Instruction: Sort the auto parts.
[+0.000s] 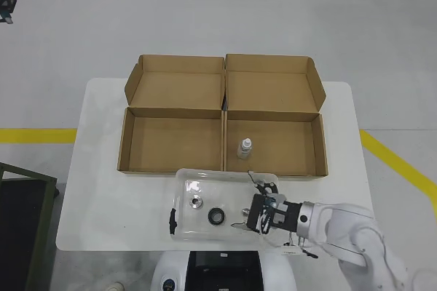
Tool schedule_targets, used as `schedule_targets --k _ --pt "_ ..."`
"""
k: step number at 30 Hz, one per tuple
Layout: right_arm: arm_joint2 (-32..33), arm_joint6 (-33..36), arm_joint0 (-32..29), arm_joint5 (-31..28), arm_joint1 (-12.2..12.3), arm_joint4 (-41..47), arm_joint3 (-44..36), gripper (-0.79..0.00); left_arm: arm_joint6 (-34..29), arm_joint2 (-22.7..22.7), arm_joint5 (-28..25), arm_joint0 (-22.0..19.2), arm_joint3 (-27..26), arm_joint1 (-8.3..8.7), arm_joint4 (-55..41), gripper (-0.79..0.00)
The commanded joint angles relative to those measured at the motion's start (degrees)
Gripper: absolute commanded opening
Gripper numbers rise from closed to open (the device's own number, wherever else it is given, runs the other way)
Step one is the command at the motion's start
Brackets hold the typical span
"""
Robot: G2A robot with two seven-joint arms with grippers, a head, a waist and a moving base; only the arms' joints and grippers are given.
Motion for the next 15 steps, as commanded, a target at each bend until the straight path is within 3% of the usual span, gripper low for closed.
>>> schedule_targets --k 1,15 --pt "-0.1 0.3 -0.7 -0.7 0.2 -1.1 -0.3 0.0 0.0 0.0 0.0 0.0 0.0 0.0 0.0 0.0" --pt "-1.3 5.1 -1.3 0.5 0.9 -2.7 2.9 -0.095 0.0 0.0 0.0 0.0 0.0 0.0 0.0 0.0"
